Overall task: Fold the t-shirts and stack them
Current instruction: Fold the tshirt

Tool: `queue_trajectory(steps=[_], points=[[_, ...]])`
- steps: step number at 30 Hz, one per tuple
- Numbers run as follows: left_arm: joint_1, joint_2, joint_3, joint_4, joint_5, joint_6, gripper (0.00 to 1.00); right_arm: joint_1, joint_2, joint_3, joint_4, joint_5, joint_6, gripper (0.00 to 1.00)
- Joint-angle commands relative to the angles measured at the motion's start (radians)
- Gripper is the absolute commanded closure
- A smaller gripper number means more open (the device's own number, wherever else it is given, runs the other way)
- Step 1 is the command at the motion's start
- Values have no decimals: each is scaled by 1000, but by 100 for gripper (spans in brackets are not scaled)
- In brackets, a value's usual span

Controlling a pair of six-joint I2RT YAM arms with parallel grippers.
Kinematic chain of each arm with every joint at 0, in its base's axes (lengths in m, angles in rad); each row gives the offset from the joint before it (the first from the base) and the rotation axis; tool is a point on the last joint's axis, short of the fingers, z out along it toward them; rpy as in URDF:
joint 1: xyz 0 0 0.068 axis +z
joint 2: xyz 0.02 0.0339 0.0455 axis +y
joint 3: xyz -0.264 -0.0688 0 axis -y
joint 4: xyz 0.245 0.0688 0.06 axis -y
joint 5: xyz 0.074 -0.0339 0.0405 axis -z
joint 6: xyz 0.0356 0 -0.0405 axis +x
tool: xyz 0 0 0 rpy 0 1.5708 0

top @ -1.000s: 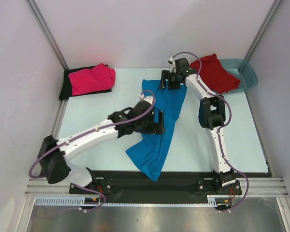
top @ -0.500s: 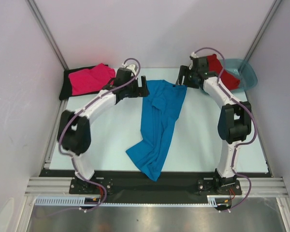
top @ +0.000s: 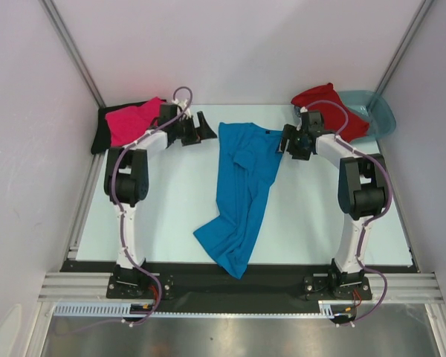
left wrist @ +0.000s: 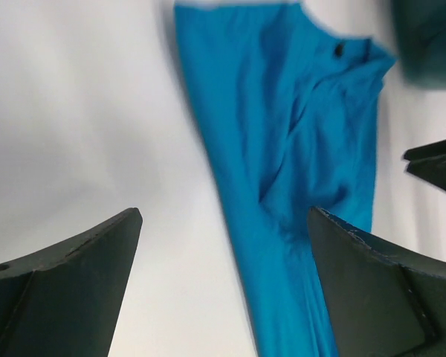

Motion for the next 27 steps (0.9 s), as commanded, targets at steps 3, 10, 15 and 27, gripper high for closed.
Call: queue_trajectory(steps=[3,10,15,27], points=[[17,104,185,64,137,-7,0,-21,73,39,98,-56,32,24],[21,282,412,23,219,-76,6,-32,190,149,81,-84,55,24],[20,333,482,-31,195,-71,9,-32,268,226,67,-101,67,24],[-25,475,653,-27,199,-151,30,-4,391,388,15,-107,70,25]])
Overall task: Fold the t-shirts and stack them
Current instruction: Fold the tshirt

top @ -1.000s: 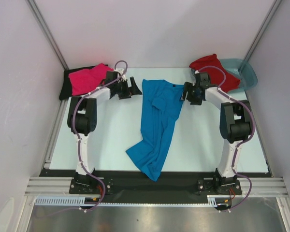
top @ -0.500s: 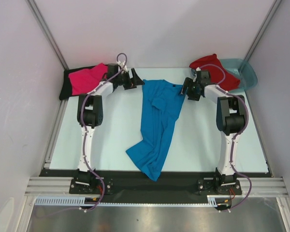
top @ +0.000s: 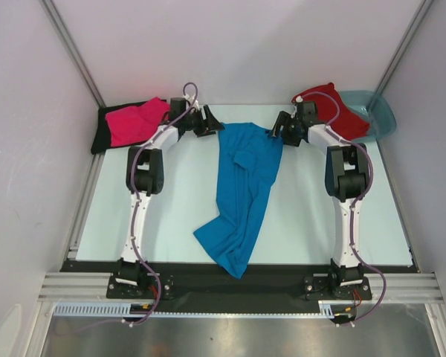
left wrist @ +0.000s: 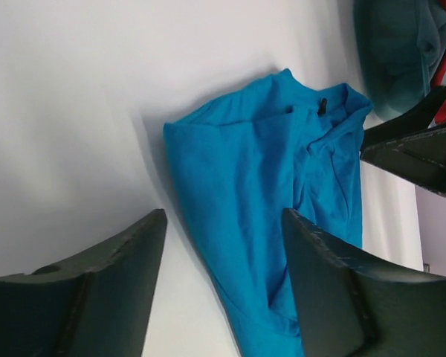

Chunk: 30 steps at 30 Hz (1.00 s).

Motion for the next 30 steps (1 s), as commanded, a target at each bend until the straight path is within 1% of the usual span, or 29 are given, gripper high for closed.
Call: queue_trajectory(steps=[1,2,3,5,6,8,11,12,14,15,16,18,19,21,22,25,27,28,30], points=[[-34,66,95,7,24,-53,32,16,73,42,-67,1,-2,25],[-42,77,110,16,27,-62,35,19,86,50,-69,-3,-4,25],[-47,87,133,22,27,-80,41,20,91,67,-72,-3,-4,26],[-54,117,146,59,37,-106,46,24,112,85,-72,-17,-5,27],[-56,123,153,68,46,-128,51,25,125,96,-77,-23,-7,27],[-60,140,158,82,44,-136,56,28,142,140,-97,-31,-14,28],[-61,137,170,79,35,-133,68,33,177,200,-110,-46,-18,33],[-57,135,170,74,21,-125,79,34,194,213,-112,-49,-21,34],[-56,114,167,45,-5,-107,88,36,215,278,-130,-68,-33,42],[-53,104,164,33,-18,-76,100,37,238,300,-138,-74,-39,45],[-50,94,158,18,-47,-64,100,37,251,327,-152,-80,-44,50],[-36,34,103,24,-69,-41,100,36,277,410,-167,-107,-65,55],[-30,11,86,27,-86,-33,99,36,297,435,-179,-117,-70,60],[-13,-50,52,27,-126,1,100,30,309,486,-180,-152,-71,65],[-7,-67,48,24,-135,10,100,22,312,492,-164,-164,-70,73],[16,-123,43,11,-149,30,100,11,297,496,-134,-204,-73,84],[30,-150,38,11,-147,36,100,5,283,493,-129,-219,-90,88],[35,-175,37,11,-147,39,100,8,275,492,-126,-223,-105,92],[38,-199,35,5,-143,47,100,8,249,487,-121,-255,-131,94]])
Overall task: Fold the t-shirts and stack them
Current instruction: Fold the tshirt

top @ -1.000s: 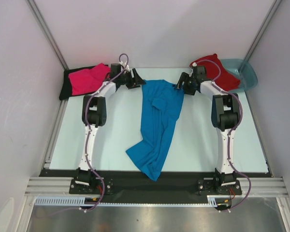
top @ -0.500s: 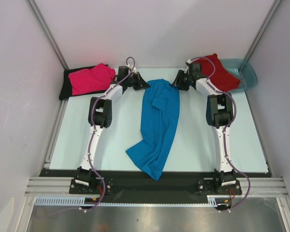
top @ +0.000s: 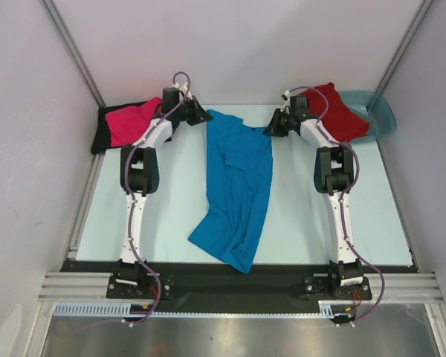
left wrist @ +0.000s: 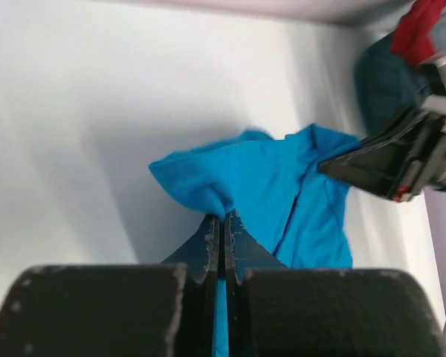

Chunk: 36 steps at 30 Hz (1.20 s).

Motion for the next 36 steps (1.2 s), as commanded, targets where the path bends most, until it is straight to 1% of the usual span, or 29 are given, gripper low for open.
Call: queue_trajectory(steps=[1,6,9,13,15,19,23,25,33,34,35,36], points=[[16,-163,7,28,-18,50,99,-4,-54,22,22,-78,-60,94],[16,-195,8,26,17,33,100,-4,-100,19,57,-175,-81,95],[16,-198,2,12,11,41,100,-3,-102,34,82,-191,-80,94],[18,-186,2,-21,-12,51,100,-4,-59,122,97,-233,-84,93],[19,-171,7,-35,-41,67,100,-7,-44,152,161,-249,-54,92],[27,-142,2,-32,-66,65,100,-14,14,220,253,-296,0,86],[39,-93,34,-26,-55,44,100,-17,91,286,316,-292,61,82],[42,-73,42,4,-44,32,100,-17,114,301,336,-272,83,77],[61,73,126,75,-79,-27,100,-21,215,303,362,-166,95,71],[62,82,132,83,-89,-28,100,-23,220,303,368,-157,98,63],[67,90,137,88,-90,-31,93,-24,220,295,372,-146,100,56],[70,102,142,97,-87,-33,76,-26,220,294,382,-142,92,53]])
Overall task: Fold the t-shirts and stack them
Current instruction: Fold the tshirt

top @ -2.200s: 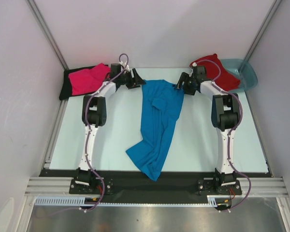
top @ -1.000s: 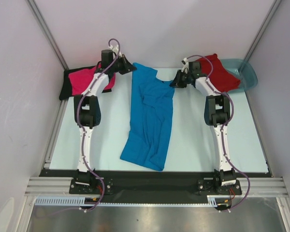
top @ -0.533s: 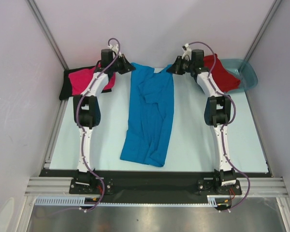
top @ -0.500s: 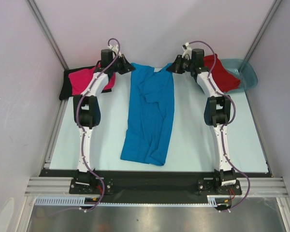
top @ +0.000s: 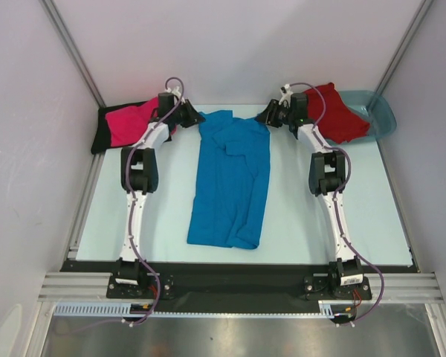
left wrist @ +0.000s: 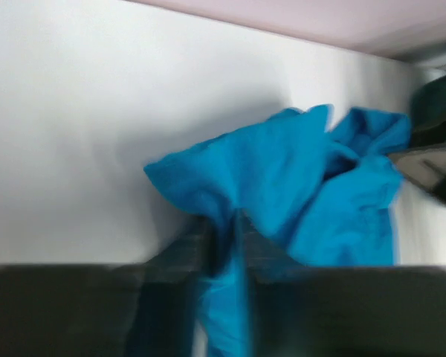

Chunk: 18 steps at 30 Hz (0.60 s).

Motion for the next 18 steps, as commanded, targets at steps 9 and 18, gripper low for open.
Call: queue_trajectory(steps=[9,18], points=[[20,-140,-92,133,-72,49,0,-10,-200,-110,68,225,-124,31],[-6,-526,-414,47,-43,68,0,39,-576,-333,-148,429,-328,30]])
